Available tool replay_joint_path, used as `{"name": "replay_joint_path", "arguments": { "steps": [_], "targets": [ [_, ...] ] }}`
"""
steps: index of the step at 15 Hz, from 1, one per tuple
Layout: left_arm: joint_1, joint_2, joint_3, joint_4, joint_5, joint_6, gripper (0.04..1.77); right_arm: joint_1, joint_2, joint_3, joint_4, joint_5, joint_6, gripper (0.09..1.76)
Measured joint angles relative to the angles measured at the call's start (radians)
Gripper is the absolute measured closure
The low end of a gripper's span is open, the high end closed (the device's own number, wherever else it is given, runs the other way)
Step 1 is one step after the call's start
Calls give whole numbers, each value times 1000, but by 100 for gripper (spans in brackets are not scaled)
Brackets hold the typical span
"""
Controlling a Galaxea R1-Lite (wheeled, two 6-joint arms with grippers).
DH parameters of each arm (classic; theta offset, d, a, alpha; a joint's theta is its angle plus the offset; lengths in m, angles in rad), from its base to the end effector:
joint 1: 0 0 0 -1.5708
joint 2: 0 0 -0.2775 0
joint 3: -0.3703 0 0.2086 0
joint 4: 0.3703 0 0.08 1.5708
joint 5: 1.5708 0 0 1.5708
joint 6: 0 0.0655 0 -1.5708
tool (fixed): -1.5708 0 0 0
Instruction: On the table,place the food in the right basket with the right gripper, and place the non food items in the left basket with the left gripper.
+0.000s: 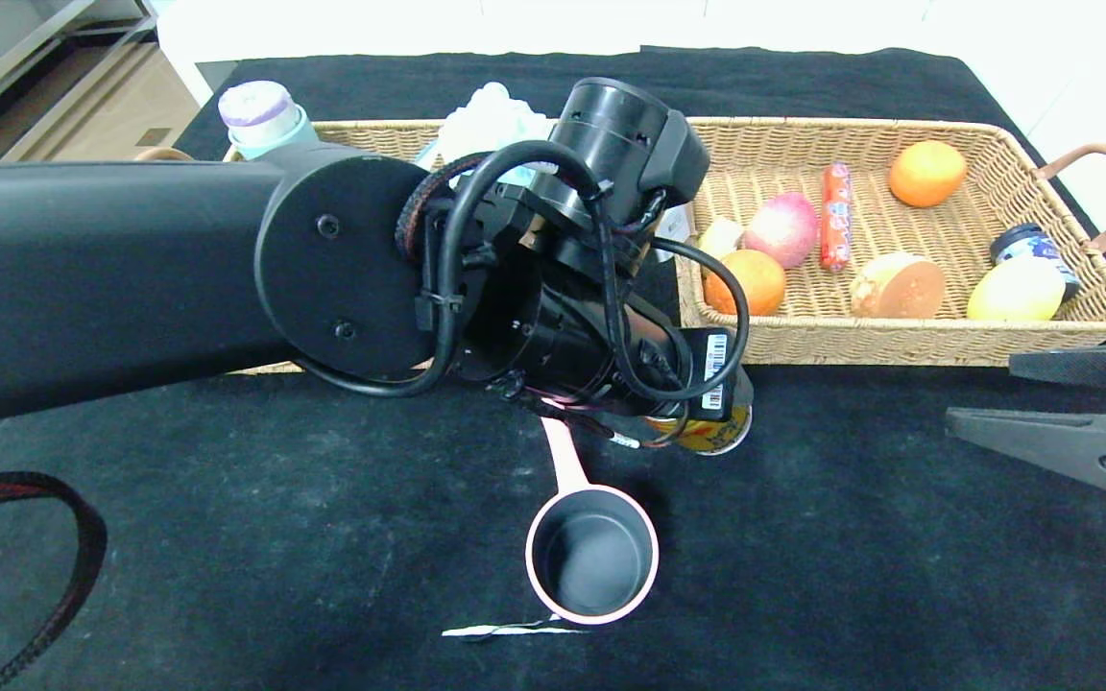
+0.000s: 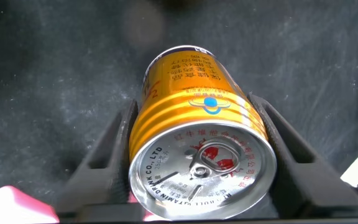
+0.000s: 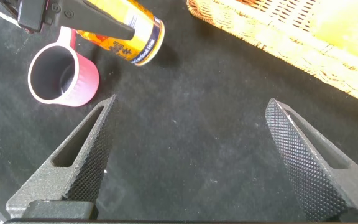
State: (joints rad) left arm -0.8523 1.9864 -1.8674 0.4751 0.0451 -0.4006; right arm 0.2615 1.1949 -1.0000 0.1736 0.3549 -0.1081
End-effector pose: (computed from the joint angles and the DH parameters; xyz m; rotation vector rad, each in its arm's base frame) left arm 0.2883 -0.3252 0.2243 -0.1050 0.6926 -0.6560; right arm 0.2216 0.0829 0.2436 -0.0860 0.3406 0.6288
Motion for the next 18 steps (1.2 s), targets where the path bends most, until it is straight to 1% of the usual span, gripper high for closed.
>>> {"name": "replay_joint_path", "arguments": {
  "steps": [3, 7, 13, 17, 18],
  "targets": [
    [-2, 0, -1, -1, -3, 0, 42, 0, 0, 0, 0, 0, 0, 14],
    [-3, 0, 0, 0, -3, 0, 29, 0, 1, 0, 0, 0, 0, 14],
    [-3, -23, -11, 2, 2, 6, 19, 0, 2, 0, 0, 0, 0, 14],
    [0, -100, -16, 21, 7, 9, 15, 3, 1, 3, 1, 0, 0, 14],
    [2, -127, -15, 41, 8, 16, 14, 4, 1, 3, 2, 0, 0, 14]
  ]
}}
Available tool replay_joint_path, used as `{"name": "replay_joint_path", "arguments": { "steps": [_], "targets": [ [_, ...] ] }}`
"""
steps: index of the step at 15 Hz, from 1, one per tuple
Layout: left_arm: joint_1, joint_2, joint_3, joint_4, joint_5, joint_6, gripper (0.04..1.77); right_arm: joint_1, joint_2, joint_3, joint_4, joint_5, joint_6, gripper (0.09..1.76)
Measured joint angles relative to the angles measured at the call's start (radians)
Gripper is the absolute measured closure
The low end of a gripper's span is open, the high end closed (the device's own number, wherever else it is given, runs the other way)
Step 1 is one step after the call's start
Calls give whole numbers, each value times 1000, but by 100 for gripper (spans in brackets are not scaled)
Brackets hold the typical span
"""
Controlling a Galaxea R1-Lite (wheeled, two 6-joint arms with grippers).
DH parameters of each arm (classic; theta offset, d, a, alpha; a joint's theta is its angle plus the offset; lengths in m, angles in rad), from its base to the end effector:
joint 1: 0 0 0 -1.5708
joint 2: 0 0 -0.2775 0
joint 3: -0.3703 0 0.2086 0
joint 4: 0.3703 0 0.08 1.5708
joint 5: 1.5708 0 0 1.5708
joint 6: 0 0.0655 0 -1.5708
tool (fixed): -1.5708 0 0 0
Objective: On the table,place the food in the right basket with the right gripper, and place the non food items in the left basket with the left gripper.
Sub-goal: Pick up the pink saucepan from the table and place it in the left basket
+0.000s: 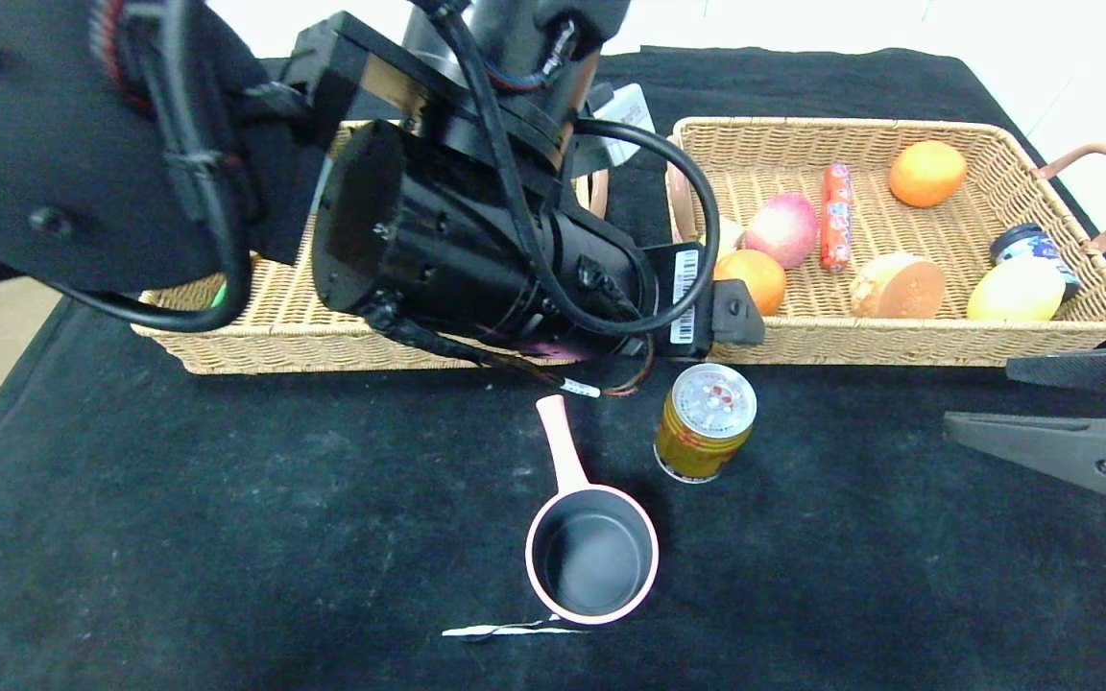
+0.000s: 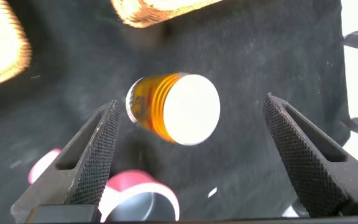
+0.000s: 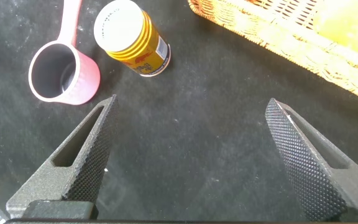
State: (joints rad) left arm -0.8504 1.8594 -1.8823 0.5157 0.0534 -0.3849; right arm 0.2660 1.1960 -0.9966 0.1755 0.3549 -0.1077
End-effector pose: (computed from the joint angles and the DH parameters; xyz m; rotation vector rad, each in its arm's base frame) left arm 0.2663 -0.2981 0.2772 -0.1375 0.5951 -0.6781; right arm 0.2213 0.0839 0.2419 -0.0861 0.3471 0.6333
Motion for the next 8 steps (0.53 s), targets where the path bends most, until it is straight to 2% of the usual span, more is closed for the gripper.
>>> {"name": "replay_joint_path", "arguments": {
  "steps": [3, 8],
  "targets": [
    [9, -80, 16, 105, 3, 21, 13, 2, 0, 2, 0, 0, 0, 14],
    [49, -176, 43, 429, 11, 79, 11, 6, 1, 4, 0, 0, 0, 14]
  ]
}}
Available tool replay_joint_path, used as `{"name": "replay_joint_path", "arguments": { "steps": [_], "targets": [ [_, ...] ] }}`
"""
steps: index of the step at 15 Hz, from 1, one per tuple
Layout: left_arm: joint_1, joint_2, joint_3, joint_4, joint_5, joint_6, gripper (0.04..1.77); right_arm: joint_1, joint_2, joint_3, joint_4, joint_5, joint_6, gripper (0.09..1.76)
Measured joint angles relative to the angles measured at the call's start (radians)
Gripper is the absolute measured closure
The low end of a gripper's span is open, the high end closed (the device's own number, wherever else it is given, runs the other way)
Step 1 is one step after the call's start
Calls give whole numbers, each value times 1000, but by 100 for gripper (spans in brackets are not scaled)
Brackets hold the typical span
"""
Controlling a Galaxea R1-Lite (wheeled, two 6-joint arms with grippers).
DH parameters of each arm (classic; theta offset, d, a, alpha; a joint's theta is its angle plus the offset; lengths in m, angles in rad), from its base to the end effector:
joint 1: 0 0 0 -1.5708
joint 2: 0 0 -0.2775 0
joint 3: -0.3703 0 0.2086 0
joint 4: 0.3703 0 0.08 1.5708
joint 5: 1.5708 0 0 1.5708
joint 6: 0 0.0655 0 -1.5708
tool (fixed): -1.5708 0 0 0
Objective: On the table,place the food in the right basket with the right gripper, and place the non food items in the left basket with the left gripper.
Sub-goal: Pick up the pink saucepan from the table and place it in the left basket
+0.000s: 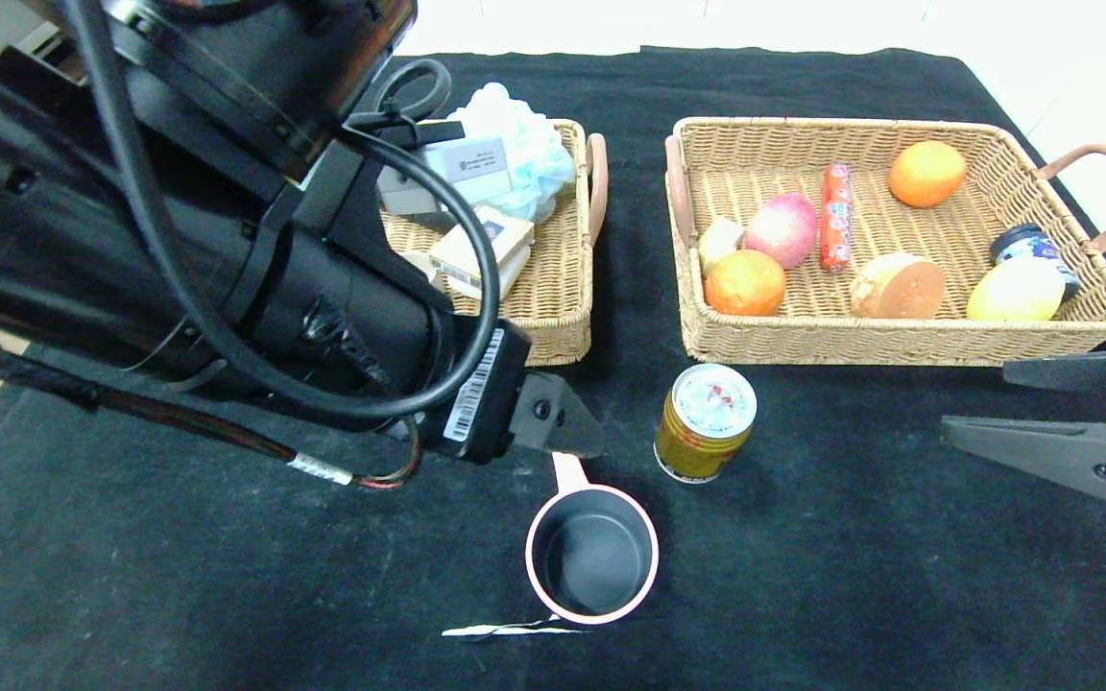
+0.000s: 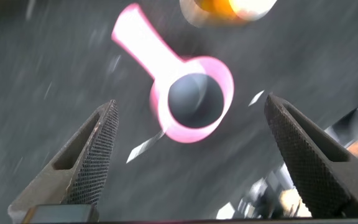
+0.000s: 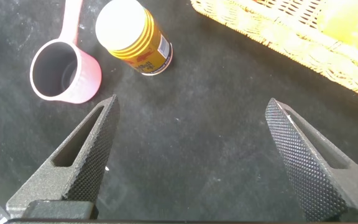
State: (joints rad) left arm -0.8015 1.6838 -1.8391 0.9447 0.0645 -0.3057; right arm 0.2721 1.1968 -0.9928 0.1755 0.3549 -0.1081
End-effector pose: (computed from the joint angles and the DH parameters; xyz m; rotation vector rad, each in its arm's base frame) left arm 0.2215 -0.2227 0.2772 0.0592 0.8257 -0.5750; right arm 0.2209 0.0853 0.2405 -0.0873 0.3515 0.6395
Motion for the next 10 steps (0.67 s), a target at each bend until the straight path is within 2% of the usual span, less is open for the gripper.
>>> {"name": "replay_joint_path", "arguments": {
  "steps": [4, 6, 10],
  "targets": [
    [16, -4, 15, 95, 35, 1, 11, 1, 1, 2, 0, 0, 0, 14],
    [17, 15, 30, 97, 74, -4, 11, 1, 3, 2, 0, 0, 0, 14],
    [16, 76, 40, 98, 89, -9, 10, 0, 4, 0, 0, 0, 0, 14]
  ]
}}
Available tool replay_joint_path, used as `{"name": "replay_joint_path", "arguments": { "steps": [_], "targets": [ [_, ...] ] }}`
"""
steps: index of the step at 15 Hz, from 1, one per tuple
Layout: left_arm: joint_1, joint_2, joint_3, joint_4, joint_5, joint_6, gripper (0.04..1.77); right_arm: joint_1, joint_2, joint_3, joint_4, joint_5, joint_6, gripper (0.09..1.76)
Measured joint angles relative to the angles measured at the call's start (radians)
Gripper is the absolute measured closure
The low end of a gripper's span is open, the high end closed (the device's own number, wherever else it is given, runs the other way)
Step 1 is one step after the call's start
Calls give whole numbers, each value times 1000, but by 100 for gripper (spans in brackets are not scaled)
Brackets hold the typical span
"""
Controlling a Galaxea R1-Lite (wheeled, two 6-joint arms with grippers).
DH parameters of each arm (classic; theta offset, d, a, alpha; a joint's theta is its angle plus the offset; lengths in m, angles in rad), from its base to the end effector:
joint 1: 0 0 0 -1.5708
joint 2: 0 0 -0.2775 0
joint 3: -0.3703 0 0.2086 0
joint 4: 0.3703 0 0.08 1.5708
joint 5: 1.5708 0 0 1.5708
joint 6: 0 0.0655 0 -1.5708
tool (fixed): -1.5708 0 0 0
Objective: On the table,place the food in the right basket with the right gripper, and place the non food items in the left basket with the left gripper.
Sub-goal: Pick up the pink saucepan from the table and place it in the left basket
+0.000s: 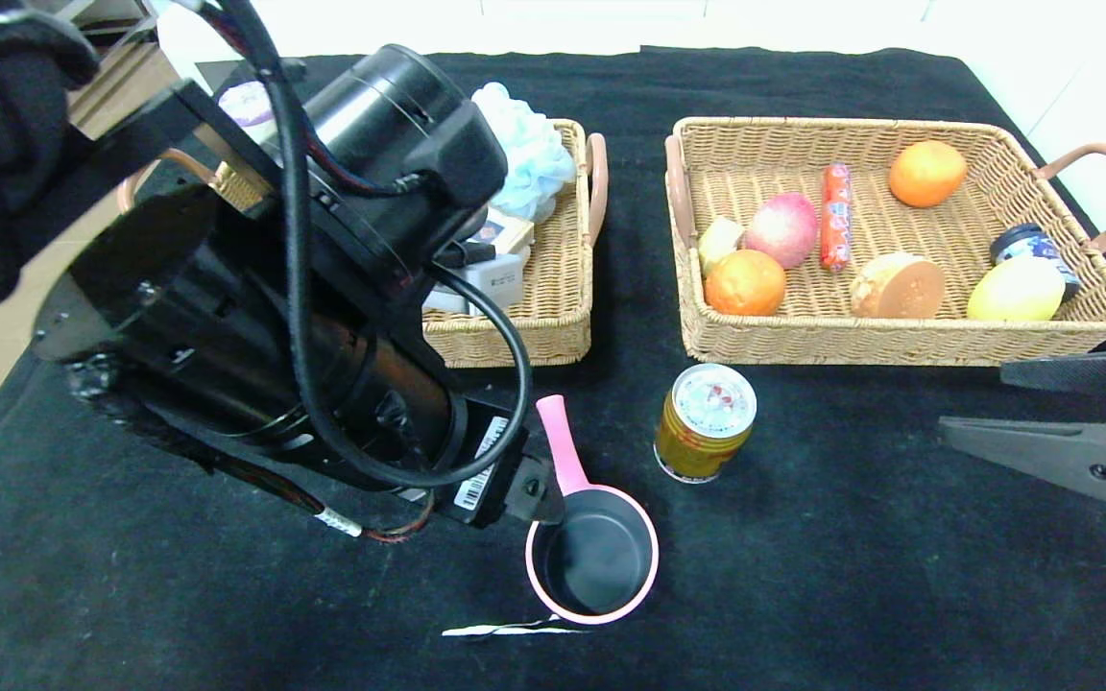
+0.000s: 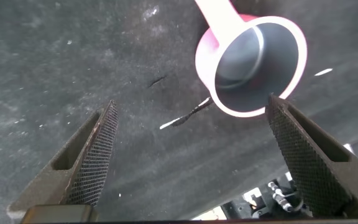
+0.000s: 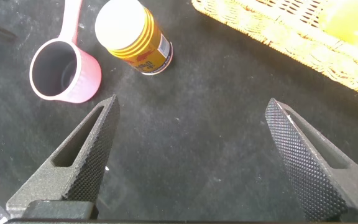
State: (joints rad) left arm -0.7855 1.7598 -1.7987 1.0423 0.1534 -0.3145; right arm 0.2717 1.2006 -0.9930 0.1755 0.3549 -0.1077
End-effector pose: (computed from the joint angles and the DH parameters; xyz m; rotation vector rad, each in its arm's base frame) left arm 0.2342 -0.2201 0.2335 0.1773 0.9797 -0.4244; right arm 0.2218 0.0854 0.2396 -0.0867 0.3553 0.6391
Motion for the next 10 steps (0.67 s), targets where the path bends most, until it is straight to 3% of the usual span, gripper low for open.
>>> {"name": "replay_joint_path", "arguments": {
  "steps": [10],
  "targets": [
    [-27, 151, 45, -14, 101, -53, 9, -7, 0, -4, 0, 0, 0, 14]
  ]
}}
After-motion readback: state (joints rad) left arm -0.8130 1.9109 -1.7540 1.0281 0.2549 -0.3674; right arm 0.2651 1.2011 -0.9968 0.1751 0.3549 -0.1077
